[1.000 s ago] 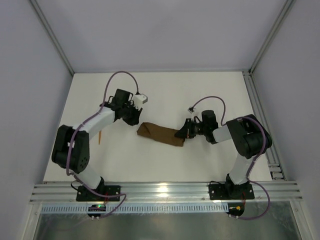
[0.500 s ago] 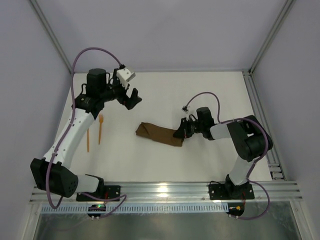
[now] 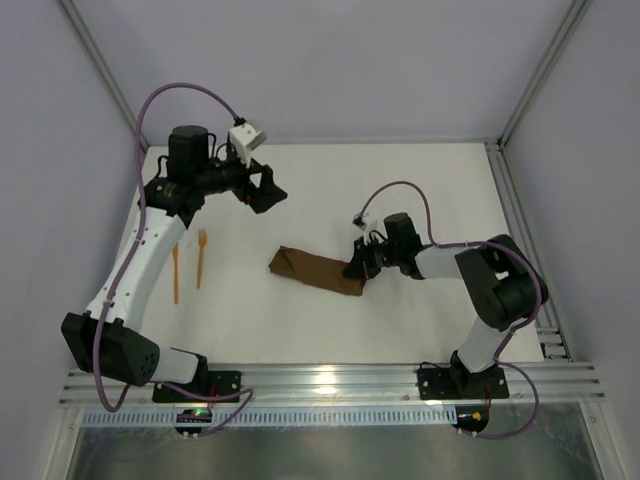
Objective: Fold the napkin into a case and place the utensils inside
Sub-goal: Fold the 2/3-rectangle-folded napkin at the center of the board.
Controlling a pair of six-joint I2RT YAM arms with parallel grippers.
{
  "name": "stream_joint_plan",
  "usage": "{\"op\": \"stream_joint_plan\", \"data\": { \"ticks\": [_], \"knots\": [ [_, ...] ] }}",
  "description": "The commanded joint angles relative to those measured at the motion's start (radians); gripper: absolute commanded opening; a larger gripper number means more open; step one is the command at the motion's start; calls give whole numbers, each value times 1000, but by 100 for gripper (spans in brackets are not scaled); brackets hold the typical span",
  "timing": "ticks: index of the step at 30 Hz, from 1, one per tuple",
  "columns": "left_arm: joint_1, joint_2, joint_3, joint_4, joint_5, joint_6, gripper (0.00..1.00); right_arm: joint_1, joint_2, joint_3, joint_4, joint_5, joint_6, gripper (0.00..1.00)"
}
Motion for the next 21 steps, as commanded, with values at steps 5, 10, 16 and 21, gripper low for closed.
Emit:
{"op": "stream_joint_plan", "data": {
  "ticks": [5,10,16,21],
  "knots": [
    [-69,125,-129,13,-92,10,99,32,-35,51,-48,30,-53,3],
    [-192,150,-305,187,-348,133,89,44,-49,55,-51,20,-47,3],
    [-281,177,-440,282,-479,222,92,55,-64,57,-50,-11,-48,3],
    [-279,205,-479,308,-519,230,74,58,-67,55,-54,-28,-59,3]
  ]
}}
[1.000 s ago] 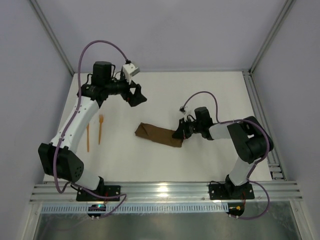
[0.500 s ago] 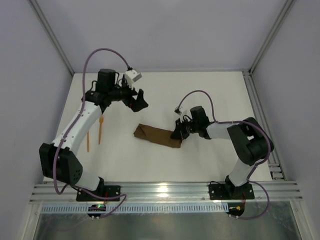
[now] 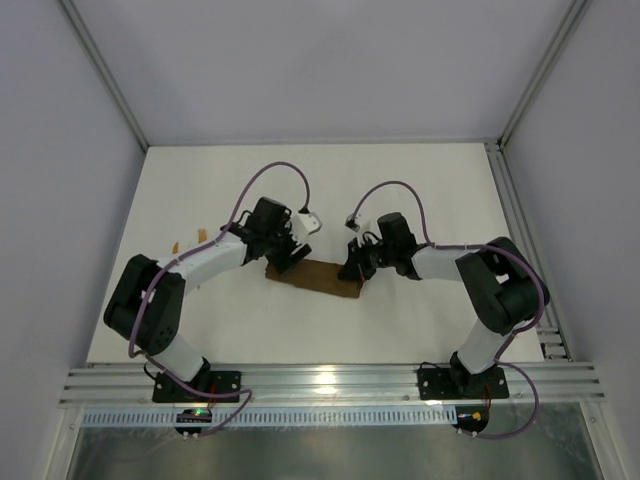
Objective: Fold the napkin into a case and place the utensils inside
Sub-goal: Fold the 2/3-rectangle-folded napkin at the center of the board.
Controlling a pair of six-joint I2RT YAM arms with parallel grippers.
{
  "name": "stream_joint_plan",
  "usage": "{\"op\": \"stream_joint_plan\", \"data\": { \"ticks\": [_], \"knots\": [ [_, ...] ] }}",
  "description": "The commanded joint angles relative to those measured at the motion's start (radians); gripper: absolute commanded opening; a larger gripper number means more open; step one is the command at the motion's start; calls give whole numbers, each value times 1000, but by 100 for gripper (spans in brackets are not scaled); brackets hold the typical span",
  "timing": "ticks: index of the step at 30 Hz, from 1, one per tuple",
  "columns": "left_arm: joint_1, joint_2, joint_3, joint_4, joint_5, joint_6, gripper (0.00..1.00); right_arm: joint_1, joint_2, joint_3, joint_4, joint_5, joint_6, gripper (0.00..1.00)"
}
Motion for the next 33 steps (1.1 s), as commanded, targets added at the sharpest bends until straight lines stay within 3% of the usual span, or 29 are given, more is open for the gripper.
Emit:
{"op": "stream_joint_plan", "data": {
  "ticks": [1,2,5,7,10,11,14,21,28,33],
  "knots": [
    [6,-4,-15,89,-39,24,70,10,-43,27,-3,-31,-19,3],
    [6,-7,-18,86,-30,18,59,8,-44,26,-3,-34,-21,3],
    [6,-1,-26,74,-28,14,41,11,-48,20,8,-43,-19,3],
    [6,12,-31,62,-28,29,37,11,-48,17,17,-46,-21,3],
    [6,15,-31,33,3,38,45,13,-41,18,34,-63,-15,3],
    [6,13,-23,23,31,37,58,13,-40,20,37,-67,-12,3],
    [3,-13,-12,19,67,18,69,13,-38,24,50,-77,-5,3],
    [-38,-108,17,51,136,46,73,14,-35,17,83,-86,5,3],
    [-140,32,34,83,142,69,76,16,-37,-12,161,-97,37,3],
    [-146,64,29,161,144,4,74,14,-31,-29,227,-123,94,3]
  ]
}}
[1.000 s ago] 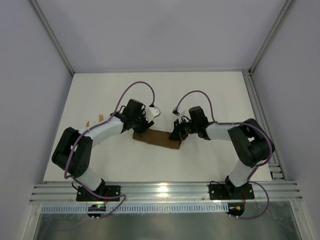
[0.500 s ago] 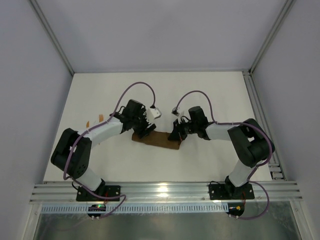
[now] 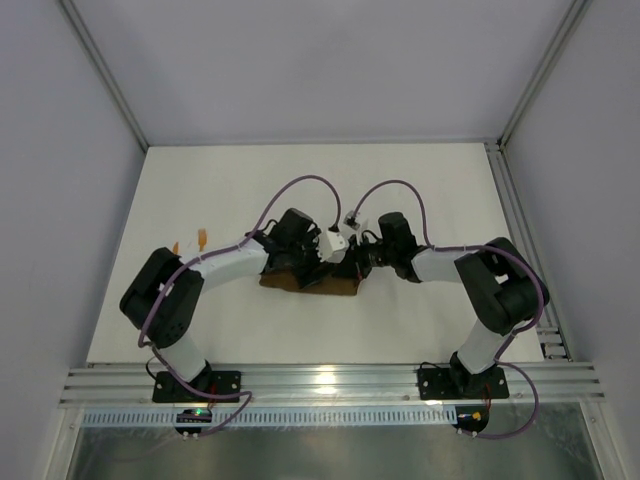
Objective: Fold the napkin into a case and place the utensils inside
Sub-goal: Fold the 2/3-rectangle-folded napkin at the center of the board.
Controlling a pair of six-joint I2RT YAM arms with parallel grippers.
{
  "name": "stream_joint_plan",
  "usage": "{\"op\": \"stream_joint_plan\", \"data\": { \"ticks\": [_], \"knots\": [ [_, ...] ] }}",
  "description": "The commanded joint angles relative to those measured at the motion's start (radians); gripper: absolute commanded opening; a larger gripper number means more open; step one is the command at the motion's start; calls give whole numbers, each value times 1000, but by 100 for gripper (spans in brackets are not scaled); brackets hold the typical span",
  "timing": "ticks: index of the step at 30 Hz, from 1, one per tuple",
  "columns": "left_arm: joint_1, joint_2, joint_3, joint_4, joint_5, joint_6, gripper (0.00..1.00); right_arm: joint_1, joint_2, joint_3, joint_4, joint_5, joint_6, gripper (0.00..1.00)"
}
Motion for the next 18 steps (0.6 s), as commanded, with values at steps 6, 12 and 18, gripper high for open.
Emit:
{"op": "stream_joint_plan", "data": {
  "ticks": [6,12,18],
  "knots": [
    [1,-7,21,106,60,-93,48,7,-18,-21,141,-36,65,3],
    [-4,32,62,16,39,-84,2,7,-15,-21,154,-30,97,8],
    [7,44,60,-46,-24,-73,0,-9,-131,-51,76,34,82,49]
  ]
}}
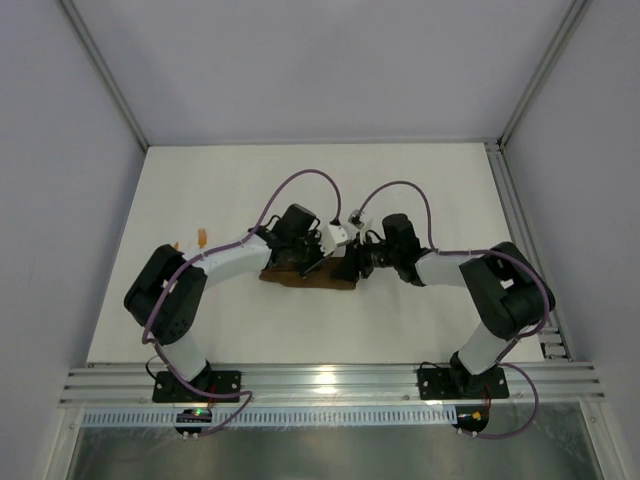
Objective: Fold the napkin into a case and place the utensils inside
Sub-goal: Fold the 2/3-rectangle-folded napkin at the center of the board.
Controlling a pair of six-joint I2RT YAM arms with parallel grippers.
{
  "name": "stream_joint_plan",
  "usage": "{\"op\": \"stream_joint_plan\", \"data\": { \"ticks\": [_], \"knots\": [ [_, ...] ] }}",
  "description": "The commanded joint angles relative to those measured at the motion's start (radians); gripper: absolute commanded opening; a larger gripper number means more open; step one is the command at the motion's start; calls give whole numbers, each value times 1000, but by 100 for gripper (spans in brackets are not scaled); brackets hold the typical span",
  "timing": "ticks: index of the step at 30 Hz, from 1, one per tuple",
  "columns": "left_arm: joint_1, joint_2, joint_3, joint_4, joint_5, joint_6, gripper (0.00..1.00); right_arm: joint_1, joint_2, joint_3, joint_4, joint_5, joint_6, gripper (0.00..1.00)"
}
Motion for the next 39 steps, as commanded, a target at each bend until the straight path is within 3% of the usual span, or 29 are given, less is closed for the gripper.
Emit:
{"op": "stream_joint_plan", "data": {
  "ticks": [1,9,14,22,31,39],
  "knots": [
    [7,-1,6,-43,-18,15,0,-12,-137,-25,-23,39,-20,52],
    [9,-13,38,-120,31,21,0,-15,-283,-24,-181,314,-79,53],
    [15,24,131,-264,17,-34,0,6,-193,-5,-170,395,-35,40],
    [46,133,245,-434,61,-120,0,66,-91,-15,-86,406,-17,32],
    [92,154,274,-522,123,-170,4,79,-56,-53,-57,432,-29,31],
    [95,202,300,-576,147,-187,7,96,-132,-61,-42,435,-52,33]
  ]
}}
